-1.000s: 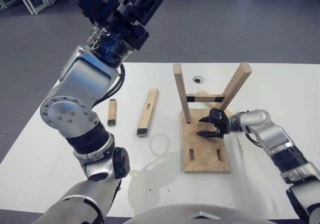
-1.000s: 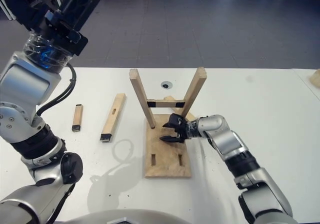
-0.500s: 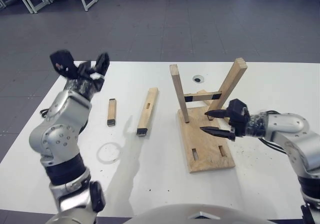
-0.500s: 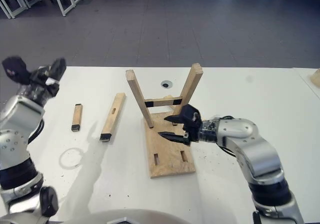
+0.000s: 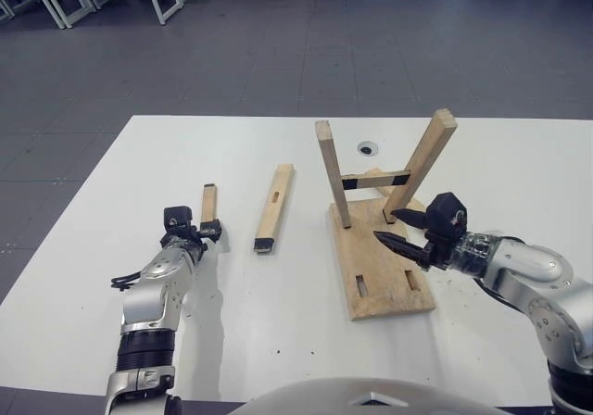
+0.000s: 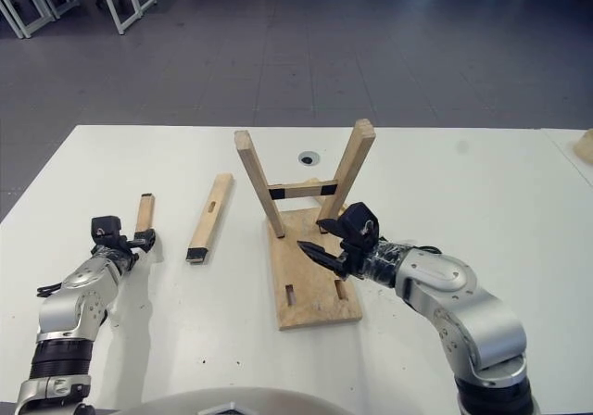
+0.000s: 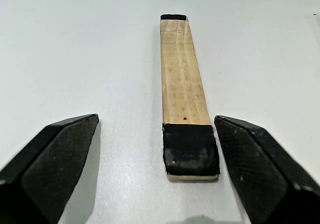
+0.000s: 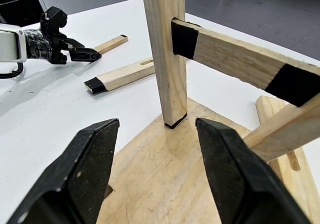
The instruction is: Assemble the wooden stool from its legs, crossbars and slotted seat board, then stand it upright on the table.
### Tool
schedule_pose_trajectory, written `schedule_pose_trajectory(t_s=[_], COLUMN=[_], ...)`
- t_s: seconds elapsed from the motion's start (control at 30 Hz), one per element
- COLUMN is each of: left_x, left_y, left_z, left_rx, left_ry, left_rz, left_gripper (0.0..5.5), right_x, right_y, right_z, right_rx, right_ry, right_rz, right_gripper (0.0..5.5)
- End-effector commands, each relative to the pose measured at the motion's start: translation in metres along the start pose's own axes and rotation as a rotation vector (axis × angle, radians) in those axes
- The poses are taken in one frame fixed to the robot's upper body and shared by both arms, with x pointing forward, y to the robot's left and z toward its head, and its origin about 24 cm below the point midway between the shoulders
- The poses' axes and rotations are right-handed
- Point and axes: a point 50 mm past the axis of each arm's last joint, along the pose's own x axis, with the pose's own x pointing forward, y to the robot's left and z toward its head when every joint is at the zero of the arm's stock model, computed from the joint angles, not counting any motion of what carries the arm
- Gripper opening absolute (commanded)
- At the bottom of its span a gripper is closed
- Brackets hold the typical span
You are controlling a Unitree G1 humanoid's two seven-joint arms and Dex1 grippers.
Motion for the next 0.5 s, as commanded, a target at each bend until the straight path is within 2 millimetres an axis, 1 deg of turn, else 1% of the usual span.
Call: schedule_pose_trajectory(t_s=[0.03,0.07,0.1,0.13,0.17,0.2,0.3,0.37,0.5], left_x=[0.006,0.007,0.007,0.007,0.007,0.006,0.007,0.007,0.007], left_y=[0.001,0.001,0.001,0.0,-0.001,-0.004,-0.011,-0.014,-0.019], left_z=[-0.029,-0.032,-0.035,-0.036,-0.038,-0.039,-0.039,-0.037,-0.032], left_rx=[0.006,-0.004,-0.014,-0.025,-0.033,-0.044,-0.063,-0.074,-0.07], left_ry=[0.103,0.108,0.11,0.112,0.112,0.113,0.111,0.105,0.095], left_rz=[-0.006,-0.01,-0.012,-0.016,-0.019,-0.027,-0.052,-0.066,-0.09], left_gripper=[4.12,3.96,3.69,3.59,3.34,3.25,2.75,2.41,1.72], right_x=[-0.016,-0.02,-0.023,-0.022,-0.022,-0.017,-0.005,0.002,0.006], right_y=[-0.038,-0.049,-0.057,-0.066,-0.071,-0.075,-0.083,-0.092,-0.11], right_z=[-0.003,-0.006,-0.009,-0.015,-0.018,-0.023,-0.033,-0.04,-0.051], right_rx=[-0.034,-0.036,-0.035,-0.034,-0.034,-0.031,-0.027,-0.037,-0.063], right_ry=[0.054,0.079,0.102,0.131,0.149,0.166,0.195,0.218,0.263], right_rz=[-0.234,-0.287,-0.32,-0.341,-0.351,-0.347,-0.322,-0.308,-0.307], right_gripper=[2.82,2.82,2.82,2.82,2.82,2.82,2.82,2.82,2.82])
